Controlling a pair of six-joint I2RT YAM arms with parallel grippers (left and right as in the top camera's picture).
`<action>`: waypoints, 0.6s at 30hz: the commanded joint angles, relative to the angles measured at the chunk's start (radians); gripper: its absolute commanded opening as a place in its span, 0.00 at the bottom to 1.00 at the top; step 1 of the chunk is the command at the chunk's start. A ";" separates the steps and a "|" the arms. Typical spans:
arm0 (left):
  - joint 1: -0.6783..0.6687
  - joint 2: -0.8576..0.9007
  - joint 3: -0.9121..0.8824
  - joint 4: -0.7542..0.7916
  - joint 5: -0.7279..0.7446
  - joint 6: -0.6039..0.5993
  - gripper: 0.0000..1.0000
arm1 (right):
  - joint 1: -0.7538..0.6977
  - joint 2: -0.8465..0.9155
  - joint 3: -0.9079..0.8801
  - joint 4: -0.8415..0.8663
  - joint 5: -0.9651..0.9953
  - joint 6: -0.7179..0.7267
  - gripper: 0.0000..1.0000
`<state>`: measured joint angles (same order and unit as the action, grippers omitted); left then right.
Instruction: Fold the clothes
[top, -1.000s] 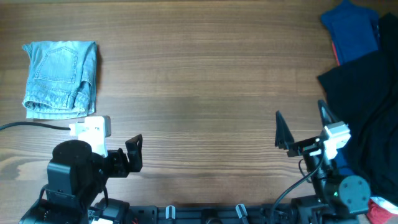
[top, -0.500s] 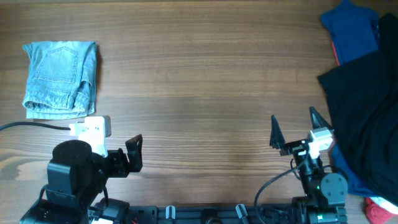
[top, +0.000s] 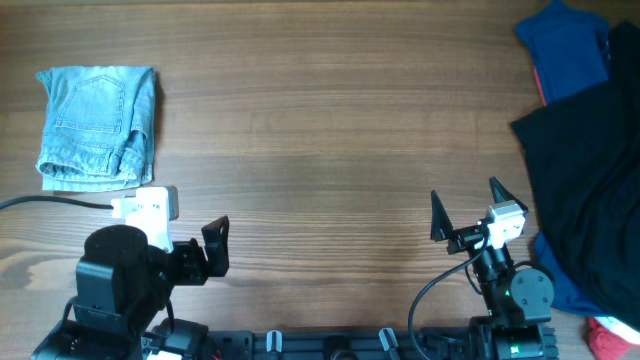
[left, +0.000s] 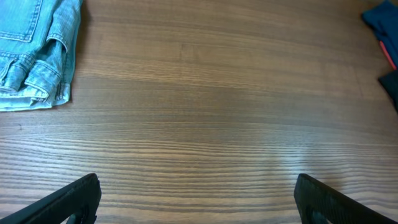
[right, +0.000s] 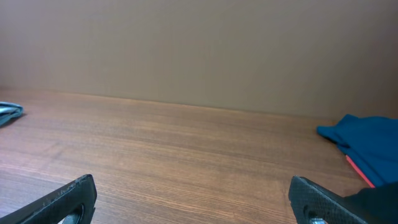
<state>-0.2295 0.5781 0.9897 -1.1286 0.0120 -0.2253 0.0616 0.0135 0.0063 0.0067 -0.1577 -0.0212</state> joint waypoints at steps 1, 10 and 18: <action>-0.005 0.004 -0.003 0.002 -0.010 0.002 1.00 | -0.004 -0.010 -0.001 0.006 -0.023 0.002 1.00; -0.005 0.004 -0.003 0.002 -0.010 0.002 1.00 | -0.004 -0.010 -0.001 0.006 -0.023 0.002 1.00; -0.003 0.002 -0.003 -0.014 -0.018 0.013 1.00 | -0.004 -0.010 -0.001 0.006 -0.023 0.002 1.00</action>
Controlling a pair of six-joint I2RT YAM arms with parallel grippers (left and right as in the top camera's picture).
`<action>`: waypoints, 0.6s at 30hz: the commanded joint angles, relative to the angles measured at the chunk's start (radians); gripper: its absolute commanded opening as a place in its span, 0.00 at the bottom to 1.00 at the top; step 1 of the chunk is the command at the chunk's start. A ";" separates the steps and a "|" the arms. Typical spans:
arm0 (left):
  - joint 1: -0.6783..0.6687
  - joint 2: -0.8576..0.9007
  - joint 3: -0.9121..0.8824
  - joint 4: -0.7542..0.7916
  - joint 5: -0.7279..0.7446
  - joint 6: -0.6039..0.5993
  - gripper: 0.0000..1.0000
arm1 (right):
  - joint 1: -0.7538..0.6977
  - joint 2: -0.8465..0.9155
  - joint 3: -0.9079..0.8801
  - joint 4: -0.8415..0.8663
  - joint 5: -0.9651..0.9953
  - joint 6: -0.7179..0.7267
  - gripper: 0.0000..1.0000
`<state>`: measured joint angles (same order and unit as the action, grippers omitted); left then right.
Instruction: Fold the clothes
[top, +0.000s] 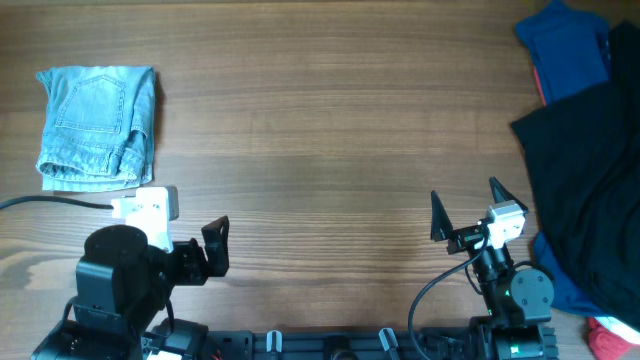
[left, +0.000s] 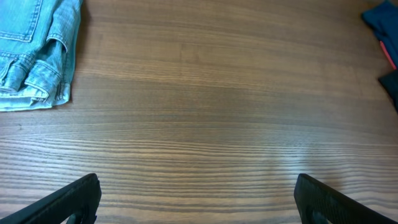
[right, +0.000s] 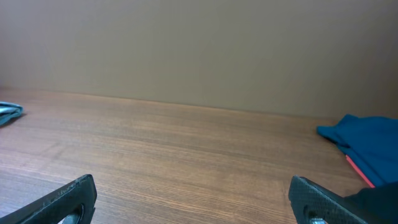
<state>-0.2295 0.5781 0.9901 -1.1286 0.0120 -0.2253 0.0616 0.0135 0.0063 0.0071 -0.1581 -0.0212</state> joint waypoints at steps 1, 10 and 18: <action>-0.001 -0.004 -0.004 -0.021 -0.024 0.013 1.00 | -0.004 -0.010 -0.001 0.006 -0.023 0.002 1.00; 0.147 -0.338 -0.289 0.146 -0.021 0.013 1.00 | -0.004 -0.010 -0.001 0.006 -0.023 0.002 1.00; 0.163 -0.558 -0.687 0.539 -0.021 0.012 1.00 | -0.004 -0.010 -0.001 0.006 -0.023 0.001 1.00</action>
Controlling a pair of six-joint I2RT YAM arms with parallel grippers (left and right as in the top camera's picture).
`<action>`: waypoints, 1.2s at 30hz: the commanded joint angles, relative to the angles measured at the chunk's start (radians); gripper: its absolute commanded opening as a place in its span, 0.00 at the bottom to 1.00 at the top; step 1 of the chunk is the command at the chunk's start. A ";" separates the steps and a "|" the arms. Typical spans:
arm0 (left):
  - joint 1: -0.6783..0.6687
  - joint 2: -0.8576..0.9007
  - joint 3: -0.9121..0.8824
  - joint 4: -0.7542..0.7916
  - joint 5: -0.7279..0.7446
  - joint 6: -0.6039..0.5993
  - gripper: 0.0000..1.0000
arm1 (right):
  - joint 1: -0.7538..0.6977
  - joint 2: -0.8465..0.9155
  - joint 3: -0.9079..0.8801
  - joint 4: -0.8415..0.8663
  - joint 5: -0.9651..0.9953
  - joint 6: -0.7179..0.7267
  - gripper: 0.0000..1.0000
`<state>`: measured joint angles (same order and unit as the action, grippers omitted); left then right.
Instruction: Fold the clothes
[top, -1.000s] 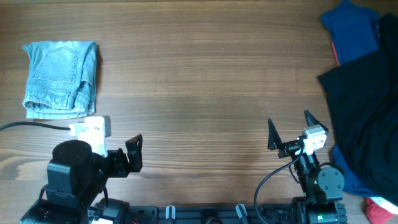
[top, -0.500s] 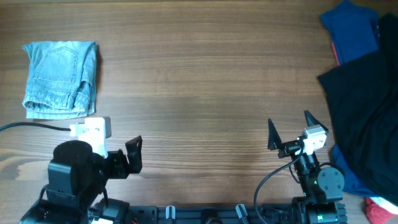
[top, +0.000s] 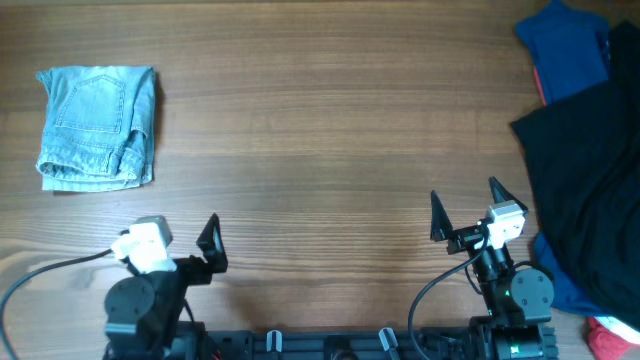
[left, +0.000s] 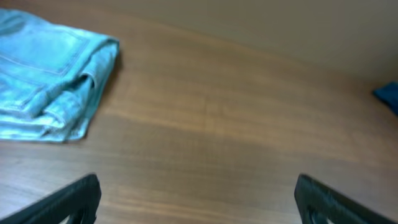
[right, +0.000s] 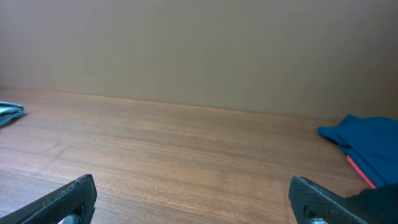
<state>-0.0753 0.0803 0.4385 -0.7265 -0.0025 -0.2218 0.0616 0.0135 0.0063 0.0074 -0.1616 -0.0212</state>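
Folded light-blue jeans (top: 97, 127) lie at the far left of the table, also seen in the left wrist view (left: 50, 81). A pile of unfolded clothes sits at the right edge: a black garment (top: 590, 190) over a blue one (top: 565, 45). My left gripper (top: 180, 250) is near the front edge at the left, open and holding nothing (left: 196, 199). My right gripper (top: 467, 205) is near the front edge at the right, open and holding nothing (right: 193, 199). It stands just left of the black garment.
The wooden table (top: 320, 130) runs between the jeans and the pile. A red piece of cloth (top: 605, 340) pokes out at the front right corner. The blue garment (right: 364, 146) shows at the right in the right wrist view, before a plain wall.
My left arm has drawn back toward the front edge, and its camera now looks more level across the table at the jeans. The right arm and all the clothes are where they were.
At both earlier moments the two arms stood still near the front edge with open grippers, the jeans folded at the left and the pile at the right. Only the left arm has shifted since, settling lower at the front.
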 joint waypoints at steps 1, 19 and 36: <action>0.008 -0.077 -0.183 0.211 -0.006 0.008 1.00 | -0.004 -0.010 -0.001 0.006 -0.019 0.001 1.00; 0.009 -0.078 -0.433 0.657 0.117 0.236 1.00 | -0.004 -0.010 -0.001 0.006 -0.019 0.002 1.00; 0.019 -0.077 -0.433 0.659 0.117 0.237 1.00 | -0.004 -0.010 -0.001 0.006 -0.019 0.001 1.00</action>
<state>-0.0631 0.0128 0.0105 -0.0643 0.0998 -0.0040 0.0616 0.0135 0.0063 0.0074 -0.1646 -0.0212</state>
